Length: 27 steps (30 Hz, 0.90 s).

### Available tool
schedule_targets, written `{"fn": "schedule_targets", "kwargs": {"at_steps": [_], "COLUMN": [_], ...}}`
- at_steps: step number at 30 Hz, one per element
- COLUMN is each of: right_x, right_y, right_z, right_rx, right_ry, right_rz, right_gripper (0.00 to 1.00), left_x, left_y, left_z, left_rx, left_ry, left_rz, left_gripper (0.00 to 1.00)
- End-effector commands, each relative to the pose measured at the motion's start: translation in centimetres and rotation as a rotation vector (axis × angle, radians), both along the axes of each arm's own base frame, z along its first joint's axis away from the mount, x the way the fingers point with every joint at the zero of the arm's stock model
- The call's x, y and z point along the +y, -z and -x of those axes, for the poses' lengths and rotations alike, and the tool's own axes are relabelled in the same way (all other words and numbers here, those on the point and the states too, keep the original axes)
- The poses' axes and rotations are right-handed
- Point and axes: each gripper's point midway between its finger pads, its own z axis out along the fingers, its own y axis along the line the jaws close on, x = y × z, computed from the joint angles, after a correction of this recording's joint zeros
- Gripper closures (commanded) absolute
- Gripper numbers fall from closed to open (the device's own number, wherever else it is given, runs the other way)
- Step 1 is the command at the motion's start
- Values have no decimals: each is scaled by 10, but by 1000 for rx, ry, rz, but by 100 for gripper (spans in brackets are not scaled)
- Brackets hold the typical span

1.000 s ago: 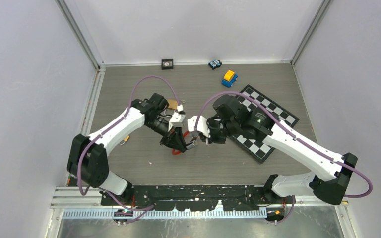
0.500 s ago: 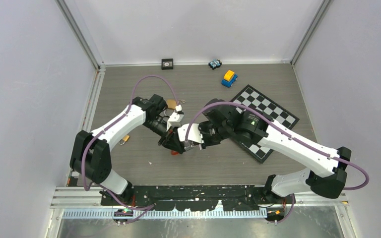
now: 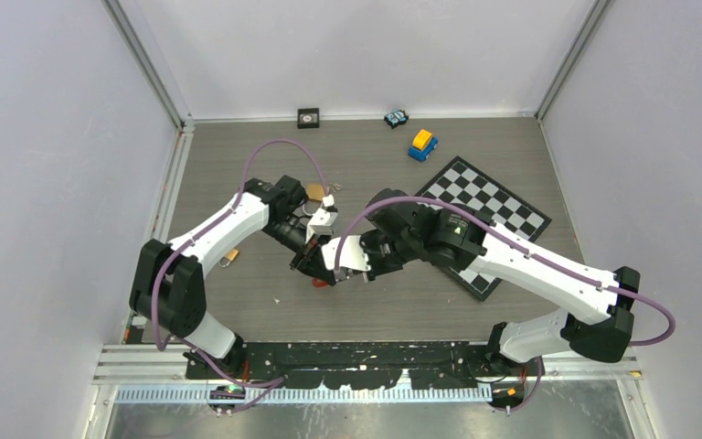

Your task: Unlock with the key

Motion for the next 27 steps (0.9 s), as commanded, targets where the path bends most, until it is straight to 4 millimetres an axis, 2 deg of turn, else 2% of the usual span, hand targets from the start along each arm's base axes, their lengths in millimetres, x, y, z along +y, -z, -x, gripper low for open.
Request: {"fn": "schedule_targets", "kwargs": {"at_steps": [1,10,19,27], "right_x": [6,4,18,28], "right_y": [-17,-18,-28,-26], "right_z": [-2,-8,-4,2], "right_rx": [-41,-72,-62,-95], "right_ry": [-11,32,25,-4], "right_rz": [-37,-48,-63,-45], "right_gripper": [99,99,100,99], "left_x": [-2,3,12,21], "left_y": [-9,-21,-30,-35], "left_z": [2,7,9,25], "left_rx": [23,47,74,101], "left_ry": [1,-13,-47,32], "left_rz": [43,48,-10,7], "left_gripper": [100,100,100,100]}}
